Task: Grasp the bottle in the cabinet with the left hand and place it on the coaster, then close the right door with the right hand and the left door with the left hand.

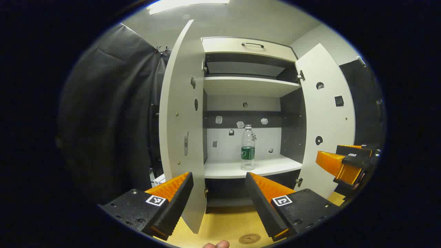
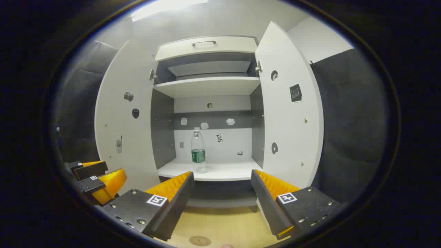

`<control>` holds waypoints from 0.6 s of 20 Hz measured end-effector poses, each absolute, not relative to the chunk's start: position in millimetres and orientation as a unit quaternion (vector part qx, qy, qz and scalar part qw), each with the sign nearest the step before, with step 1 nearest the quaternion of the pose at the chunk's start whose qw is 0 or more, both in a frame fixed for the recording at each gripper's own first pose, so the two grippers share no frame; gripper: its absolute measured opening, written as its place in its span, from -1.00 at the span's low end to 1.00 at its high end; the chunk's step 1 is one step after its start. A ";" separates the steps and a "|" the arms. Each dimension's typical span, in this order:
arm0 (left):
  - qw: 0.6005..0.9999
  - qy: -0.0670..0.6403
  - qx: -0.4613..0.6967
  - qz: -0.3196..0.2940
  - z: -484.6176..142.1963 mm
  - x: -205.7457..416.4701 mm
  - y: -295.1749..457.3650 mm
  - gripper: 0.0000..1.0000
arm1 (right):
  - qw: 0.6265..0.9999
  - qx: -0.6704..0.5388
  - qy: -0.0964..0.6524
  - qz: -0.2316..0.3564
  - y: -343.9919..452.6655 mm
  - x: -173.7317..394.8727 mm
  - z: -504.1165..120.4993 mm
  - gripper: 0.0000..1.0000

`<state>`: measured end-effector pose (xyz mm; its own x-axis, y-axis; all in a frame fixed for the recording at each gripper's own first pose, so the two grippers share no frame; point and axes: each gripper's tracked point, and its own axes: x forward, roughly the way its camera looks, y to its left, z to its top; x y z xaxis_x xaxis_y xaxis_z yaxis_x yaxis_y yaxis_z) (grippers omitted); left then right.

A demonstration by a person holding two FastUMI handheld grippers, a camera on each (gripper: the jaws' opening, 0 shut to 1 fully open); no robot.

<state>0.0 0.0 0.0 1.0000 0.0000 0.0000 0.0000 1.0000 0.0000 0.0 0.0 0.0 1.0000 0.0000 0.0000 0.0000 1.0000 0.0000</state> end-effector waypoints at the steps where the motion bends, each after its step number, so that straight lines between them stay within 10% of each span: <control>1: 1.000 0.000 0.000 0.000 -0.8 -0.7 -1.3 0.99 | 1.000 0.000 0.001 0.002 -0.4 0.0 0.2 1.00; 12: 1.000 -0.005 0.011 0.011 3.8 -0.7 -4.5 0.93 | 1.000 -0.005 -0.002 0.008 -5.5 1.1 1.6 1.00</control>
<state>-0.7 -4.5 3.8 0.9997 0.0217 0.0108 -0.0220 0.9995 0.0212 1.1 -5.5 1.6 0.9999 0.0165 0.0037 -0.0164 0.9998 -0.0095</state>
